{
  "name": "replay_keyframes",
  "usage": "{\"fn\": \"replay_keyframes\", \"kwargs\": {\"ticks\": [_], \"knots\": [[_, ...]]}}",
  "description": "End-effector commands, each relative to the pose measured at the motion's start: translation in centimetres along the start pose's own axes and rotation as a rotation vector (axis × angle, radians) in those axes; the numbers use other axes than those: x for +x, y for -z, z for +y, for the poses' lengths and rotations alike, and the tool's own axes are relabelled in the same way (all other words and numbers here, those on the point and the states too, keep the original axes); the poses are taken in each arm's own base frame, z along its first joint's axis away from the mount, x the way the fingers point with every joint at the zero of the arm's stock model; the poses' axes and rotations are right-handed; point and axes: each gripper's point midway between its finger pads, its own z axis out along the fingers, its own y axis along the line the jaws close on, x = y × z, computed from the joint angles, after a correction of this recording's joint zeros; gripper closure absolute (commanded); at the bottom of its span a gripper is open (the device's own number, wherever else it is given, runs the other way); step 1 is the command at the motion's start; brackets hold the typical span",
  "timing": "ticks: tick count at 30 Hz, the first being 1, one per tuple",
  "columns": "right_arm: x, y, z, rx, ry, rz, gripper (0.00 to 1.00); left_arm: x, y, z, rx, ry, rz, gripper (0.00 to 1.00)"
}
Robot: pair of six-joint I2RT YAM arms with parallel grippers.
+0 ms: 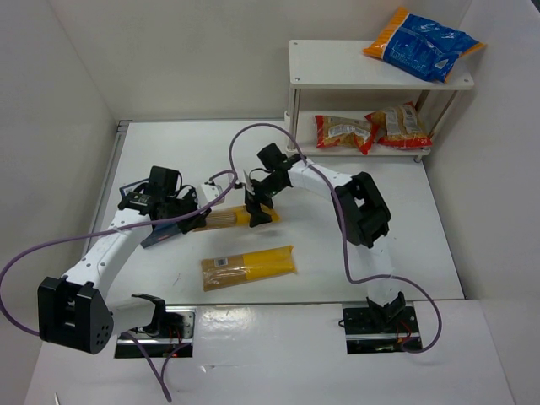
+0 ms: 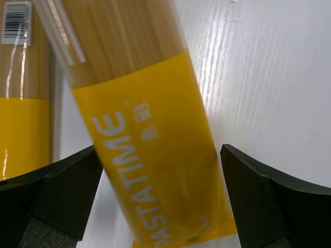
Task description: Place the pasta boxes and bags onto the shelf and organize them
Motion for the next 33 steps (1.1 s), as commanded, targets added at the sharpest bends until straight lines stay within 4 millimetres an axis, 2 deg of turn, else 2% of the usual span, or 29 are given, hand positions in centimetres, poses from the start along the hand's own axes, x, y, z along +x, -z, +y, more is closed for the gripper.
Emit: {"fn": "replay_keyframes", "kwargs": {"ticks": [1, 5, 6, 8, 9, 10, 11, 12, 15, 17, 18, 19, 20, 21, 22, 25, 26, 28, 29, 30, 32, 33], "knots": [[-0.7, -0.9, -0.5, -0.023, -0.011, -0.006, 0.00, -3.5, 1.1, 1.2, -0.049, -0.059, -0.124, 1.00], [0.8, -2.3, -0.2, -0.062, -0.027, 0.019, 0.00, -3.7, 1.3, 1.2, -0.055, -0.064, -0.130, 1.00], [0.4, -2.2, -0.4, -0.057, -0.019, 0.015, 0.00, -3.7, 1.3, 1.2, -0.055, -0.064, -0.130, 1.00], [0.7, -2.3, -0.4, -0.058, -0.028, 0.027, 0.15, -3.7, 1.3, 1.2, -0.055, -0.064, -0.130, 1.00], [0.7, -2.3, -0.5, -0.058, -0.028, 0.027, 0.29, -3.7, 1.3, 1.2, -0.055, -0.064, -0.130, 1.00], [1.0, -2.8, -0.2, -0.063, -0.027, 0.043, 0.70, -3.7, 1.3, 1.2, -0.055, -0.064, -0.130, 1.00], [0.8, -2.7, -0.3, -0.062, -0.026, 0.043, 0.94, -3.7, 1.3, 1.2, -0.055, -0.064, -0.130, 1.00], [0.8, -2.9, -0.2, -0.060, -0.020, 0.056, 1.00, -4.0, 1.5, 1.4, -0.060, -0.068, -0.136, 1.00], [-0.2, -2.5, 0.5, -0.073, -0.031, 0.062, 1.00, -4.3, 1.6, 1.0, -0.056, -0.058, -0.144, 1.00], [-1.0, -1.6, 1.3, -0.071, -0.055, 0.050, 1.00, -4.6, 2.1, 1.7, -0.103, -0.049, -0.148, 0.99], [-2.3, -0.5, 1.6, -0.043, -0.048, 0.028, 1.00, -4.8, 2.6, 1.8, -0.128, -0.026, -0.158, 0.93], [-2.9, 0.4, 1.5, -0.023, -0.037, 0.016, 1.00, -4.6, 3.0, 2.2, -0.154, -0.004, -0.156, 0.80], [-3.4, 1.0, 1.9, -0.012, -0.052, 0.006, 1.00, -4.9, 3.4, 2.9, -0.195, 0.000, -0.162, 0.35], [-4.3, 1.6, 1.8, 0.013, -0.043, -0.016, 1.00, -5.4, 3.9, 3.4, -0.228, 0.033, -0.174, 0.22], [-5.1, 2.9, 2.1, 0.041, -0.042, -0.036, 1.00, -5.5, 4.5, 4.1, -0.280, 0.068, -0.179, 0.00], [-6.2, 4.6, 2.6, 0.086, -0.052, -0.062, 1.00, -6.2, 6.0, 5.3, -0.380, 0.126, -0.205, 0.00], [-6.5, 5.6, 3.1, 0.099, -0.078, -0.071, 1.00, -6.5, 7.3, 6.6, -0.471, 0.148, -0.214, 0.00], [-6.7, 6.5, 3.0, 0.129, -0.076, -0.080, 1.00, -6.5, 8.6, 7.9, -0.567, 0.228, -0.226, 0.00], [-7.7, 7.3, 3.3, 0.143, -0.070, -0.095, 1.00, -6.5, 9.6, 8.8, -0.634, 0.260, -0.239, 0.00], [-7.4, 8.0, 2.7, 0.182, -0.101, -0.092, 1.00, -5.5, 10.6, 10.0, -0.732, 0.309, -0.210, 0.00], [-8.0, 9.2, 2.8, 0.220, -0.129, -0.110, 1.00, -5.2, 12.3, 10.6, -0.824, 0.373, -0.219, 0.00], [-8.4, 9.9, 2.6, 0.237, -0.137, -0.124, 1.00, -5.0, 12.5, 10.8, -0.841, 0.389, -0.216, 0.00]]}}
